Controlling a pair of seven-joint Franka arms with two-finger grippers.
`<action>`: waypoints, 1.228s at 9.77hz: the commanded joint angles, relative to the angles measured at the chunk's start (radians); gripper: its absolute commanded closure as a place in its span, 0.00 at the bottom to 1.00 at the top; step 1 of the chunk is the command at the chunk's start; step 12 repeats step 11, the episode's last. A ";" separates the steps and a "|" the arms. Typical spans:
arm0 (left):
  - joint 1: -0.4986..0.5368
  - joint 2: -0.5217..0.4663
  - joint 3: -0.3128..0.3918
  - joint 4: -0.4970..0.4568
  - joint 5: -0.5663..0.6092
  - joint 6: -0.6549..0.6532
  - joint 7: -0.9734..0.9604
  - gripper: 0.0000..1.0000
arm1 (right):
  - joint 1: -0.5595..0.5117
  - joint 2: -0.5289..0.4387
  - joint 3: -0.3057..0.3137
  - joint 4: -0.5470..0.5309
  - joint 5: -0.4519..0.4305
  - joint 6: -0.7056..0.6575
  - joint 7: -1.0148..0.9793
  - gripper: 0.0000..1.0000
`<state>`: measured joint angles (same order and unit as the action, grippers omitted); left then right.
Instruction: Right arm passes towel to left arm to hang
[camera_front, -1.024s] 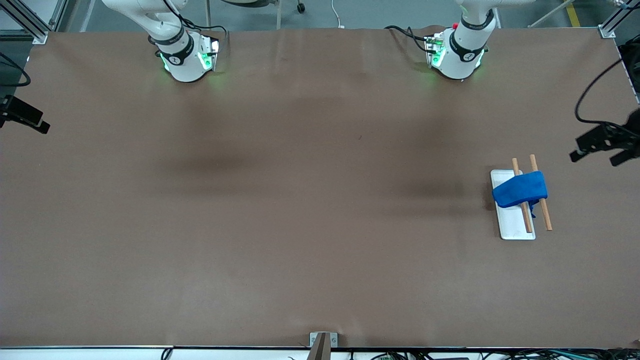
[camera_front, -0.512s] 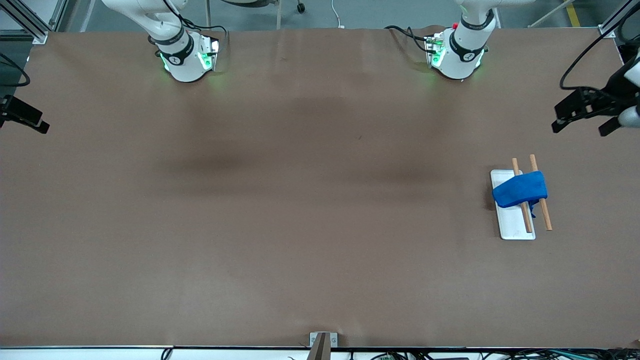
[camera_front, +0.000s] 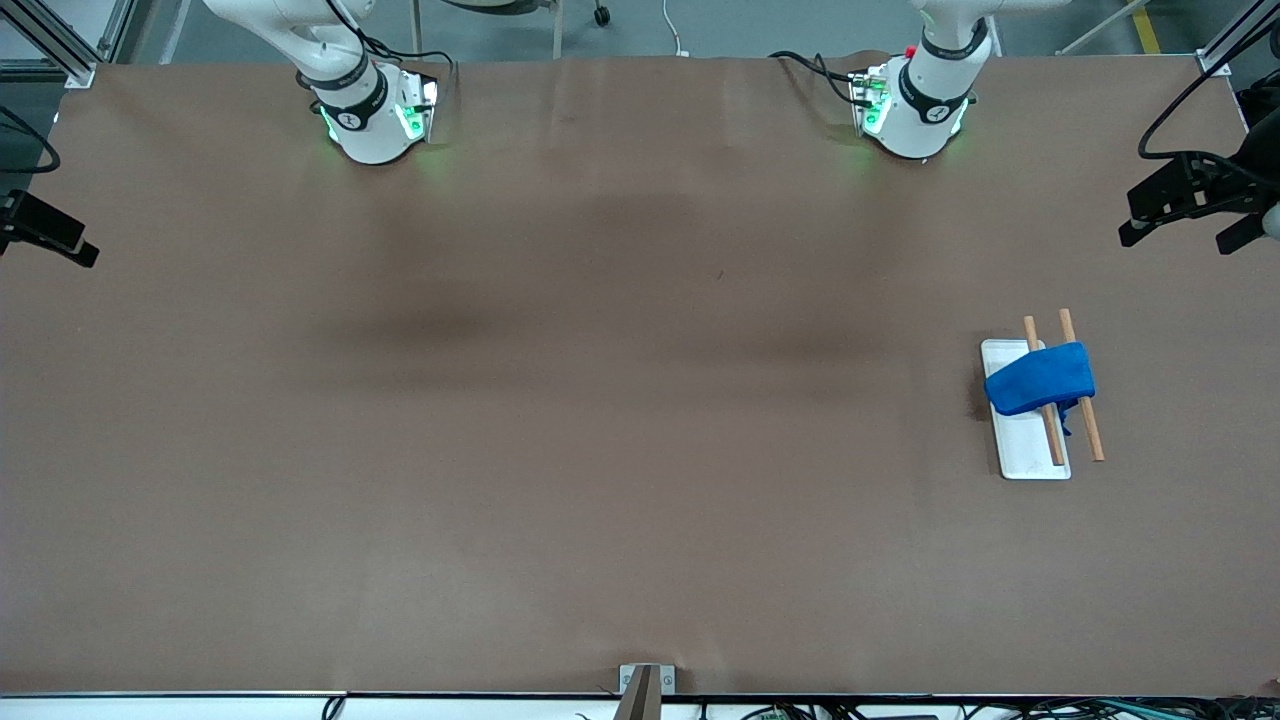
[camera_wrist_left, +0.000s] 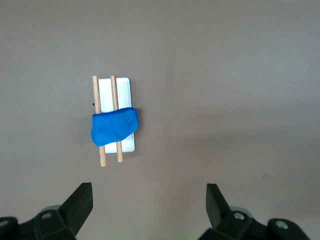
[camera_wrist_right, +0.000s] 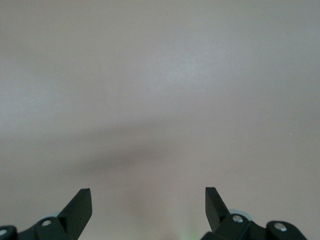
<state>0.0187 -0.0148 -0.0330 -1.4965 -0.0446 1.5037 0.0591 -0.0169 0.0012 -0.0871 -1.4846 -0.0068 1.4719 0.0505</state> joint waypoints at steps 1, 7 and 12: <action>-0.002 0.013 0.001 -0.024 0.023 -0.014 -0.005 0.00 | -0.009 -0.006 0.006 -0.002 -0.004 -0.005 -0.009 0.00; -0.002 0.013 -0.005 -0.050 0.042 0.018 -0.012 0.00 | -0.009 -0.006 0.004 -0.002 -0.004 -0.009 -0.021 0.00; -0.002 0.013 -0.005 -0.051 0.042 0.020 -0.013 0.00 | -0.009 -0.006 0.004 -0.002 -0.004 -0.009 -0.021 0.00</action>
